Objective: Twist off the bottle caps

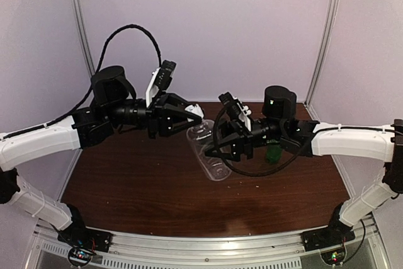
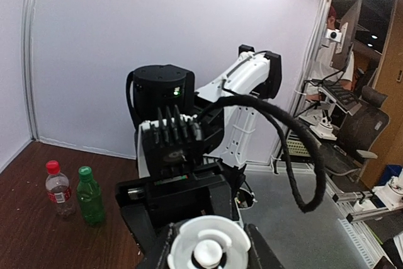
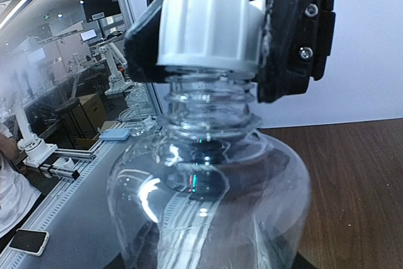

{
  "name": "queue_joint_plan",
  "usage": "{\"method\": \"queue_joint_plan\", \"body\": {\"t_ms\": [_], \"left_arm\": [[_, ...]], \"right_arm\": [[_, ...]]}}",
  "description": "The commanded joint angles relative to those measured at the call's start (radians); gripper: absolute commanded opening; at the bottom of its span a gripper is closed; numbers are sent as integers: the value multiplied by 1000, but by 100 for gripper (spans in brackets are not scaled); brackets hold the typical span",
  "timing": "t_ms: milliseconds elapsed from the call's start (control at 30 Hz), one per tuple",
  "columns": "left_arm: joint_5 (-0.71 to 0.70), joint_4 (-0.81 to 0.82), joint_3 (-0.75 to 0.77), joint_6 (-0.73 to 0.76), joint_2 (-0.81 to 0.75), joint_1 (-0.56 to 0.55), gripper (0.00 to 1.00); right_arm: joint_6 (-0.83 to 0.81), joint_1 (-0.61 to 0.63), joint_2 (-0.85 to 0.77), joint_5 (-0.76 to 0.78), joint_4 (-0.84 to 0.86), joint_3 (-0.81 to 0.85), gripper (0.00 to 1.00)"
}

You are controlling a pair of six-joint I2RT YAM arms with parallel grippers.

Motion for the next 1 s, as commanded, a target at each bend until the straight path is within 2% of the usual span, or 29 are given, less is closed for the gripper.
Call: {"method": "queue_joint_plan", "body": {"t_ms": [0, 267, 500, 800, 967], "left_arm": [[-200, 0, 23, -24, -52, 3, 27], [-566, -80, 4, -29, -121, 5, 28], [-874, -155, -105, -5, -153, 26, 28], [-1062, -46, -412, -36, -155, 70, 28], [-1144, 55, -550, -40, -93, 78, 28]], "right_arm": [[-63, -6, -7, 129, -103, 46, 44], [-103, -8, -4, 212, -165, 49, 43], [-95, -23, -30, 237, -165, 32, 44], [-90, -34, -43, 252, -160, 16, 44], [-83, -36, -36, 253, -143, 8, 44]]}}
